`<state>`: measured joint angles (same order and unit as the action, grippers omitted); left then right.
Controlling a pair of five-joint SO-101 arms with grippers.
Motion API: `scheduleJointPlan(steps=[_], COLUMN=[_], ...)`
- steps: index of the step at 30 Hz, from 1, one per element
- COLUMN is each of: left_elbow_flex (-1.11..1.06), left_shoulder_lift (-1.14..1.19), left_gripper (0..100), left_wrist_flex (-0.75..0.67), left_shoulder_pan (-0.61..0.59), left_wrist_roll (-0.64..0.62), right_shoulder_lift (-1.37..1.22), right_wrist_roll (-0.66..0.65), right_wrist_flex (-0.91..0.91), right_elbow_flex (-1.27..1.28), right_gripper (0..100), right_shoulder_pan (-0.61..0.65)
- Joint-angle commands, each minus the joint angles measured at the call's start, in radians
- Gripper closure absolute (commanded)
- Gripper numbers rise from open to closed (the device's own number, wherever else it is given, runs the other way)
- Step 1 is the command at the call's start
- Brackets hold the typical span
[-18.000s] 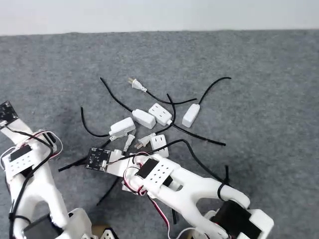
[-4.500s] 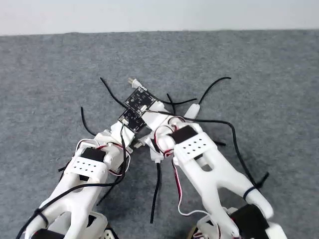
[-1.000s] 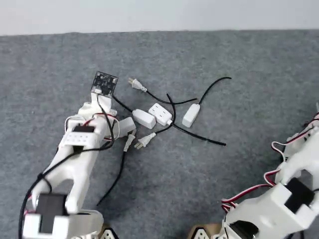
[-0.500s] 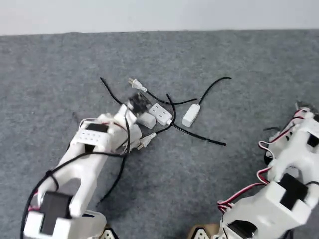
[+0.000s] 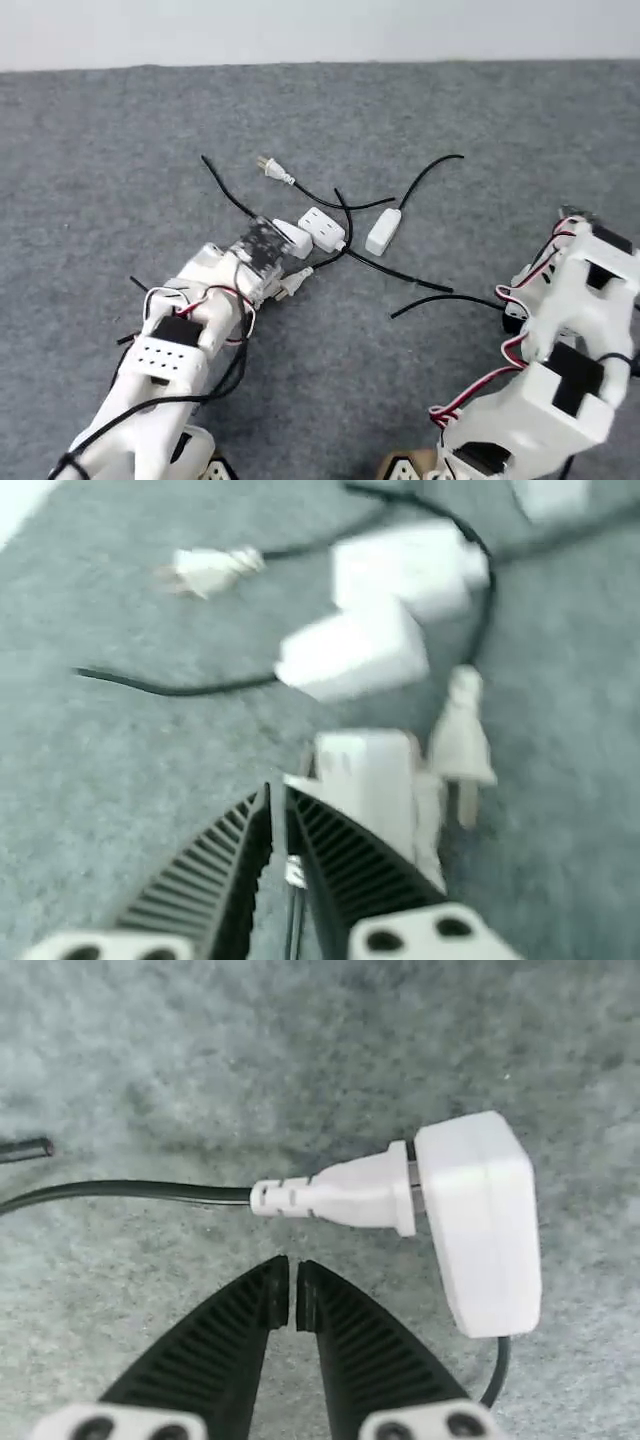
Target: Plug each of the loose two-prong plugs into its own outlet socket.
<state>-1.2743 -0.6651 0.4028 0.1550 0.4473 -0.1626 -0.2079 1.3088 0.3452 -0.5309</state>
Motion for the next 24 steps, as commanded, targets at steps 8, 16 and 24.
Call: scheduleJointPlan(steps=[8,16,24], left_elbow_flex=[0.343,0.644,0.624], left_shoulder_lift=[0.367,0.646,0.586], left_gripper=[83,82,82], left_wrist_flex=[0.149,0.388,0.417], left_shoulder_pan=[-0.035,-0.038,-0.041], left_wrist_roll=[-0.12,0.0,0.04], right_shoulder_lift=[0.061,0.061,0.059], right_wrist_roll=[0.011,0.012,0.035], right_wrist_flex=[-0.001,-0.01,-0.11], right_elbow_flex=[-0.006,-0.003,0.052], right_gripper=[99.0,99.0,99.0], right_shoulder_pan=[0.01,0.015,0.035])
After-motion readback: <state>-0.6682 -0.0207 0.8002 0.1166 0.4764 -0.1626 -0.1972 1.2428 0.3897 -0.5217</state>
